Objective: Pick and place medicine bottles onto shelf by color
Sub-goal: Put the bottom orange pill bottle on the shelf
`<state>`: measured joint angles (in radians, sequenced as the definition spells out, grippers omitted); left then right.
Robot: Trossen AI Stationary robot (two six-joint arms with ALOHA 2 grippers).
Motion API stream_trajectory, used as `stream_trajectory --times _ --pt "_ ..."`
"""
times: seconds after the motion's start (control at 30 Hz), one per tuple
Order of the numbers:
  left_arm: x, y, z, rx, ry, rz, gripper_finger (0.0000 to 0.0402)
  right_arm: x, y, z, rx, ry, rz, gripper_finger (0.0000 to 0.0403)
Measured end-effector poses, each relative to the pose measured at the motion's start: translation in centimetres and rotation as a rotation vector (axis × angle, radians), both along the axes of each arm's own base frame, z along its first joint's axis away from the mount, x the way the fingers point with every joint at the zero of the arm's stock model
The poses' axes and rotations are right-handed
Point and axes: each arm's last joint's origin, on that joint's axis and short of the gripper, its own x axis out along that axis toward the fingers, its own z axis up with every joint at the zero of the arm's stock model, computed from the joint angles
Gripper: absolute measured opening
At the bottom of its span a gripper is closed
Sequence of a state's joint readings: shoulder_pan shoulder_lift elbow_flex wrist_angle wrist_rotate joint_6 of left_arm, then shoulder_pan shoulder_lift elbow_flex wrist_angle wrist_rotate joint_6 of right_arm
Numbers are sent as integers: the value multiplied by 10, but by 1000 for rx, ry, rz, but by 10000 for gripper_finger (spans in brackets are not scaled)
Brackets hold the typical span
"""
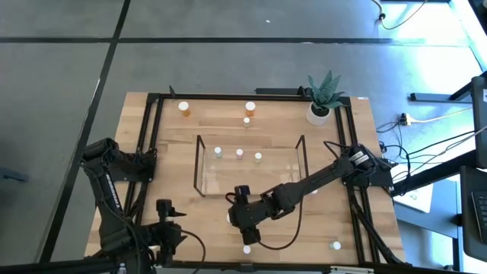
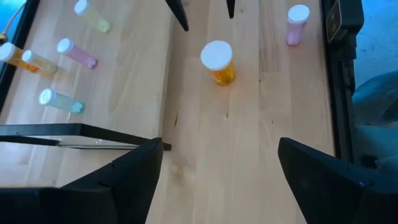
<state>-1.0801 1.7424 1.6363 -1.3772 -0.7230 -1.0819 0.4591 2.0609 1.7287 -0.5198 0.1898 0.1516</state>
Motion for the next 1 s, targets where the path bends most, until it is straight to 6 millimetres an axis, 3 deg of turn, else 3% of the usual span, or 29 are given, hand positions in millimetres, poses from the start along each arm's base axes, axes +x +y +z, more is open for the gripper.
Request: stream_trajectory --times 1.0 --pt "0 0 0 -6 8 -1 309 2 -5 0 17 5 -32 243"
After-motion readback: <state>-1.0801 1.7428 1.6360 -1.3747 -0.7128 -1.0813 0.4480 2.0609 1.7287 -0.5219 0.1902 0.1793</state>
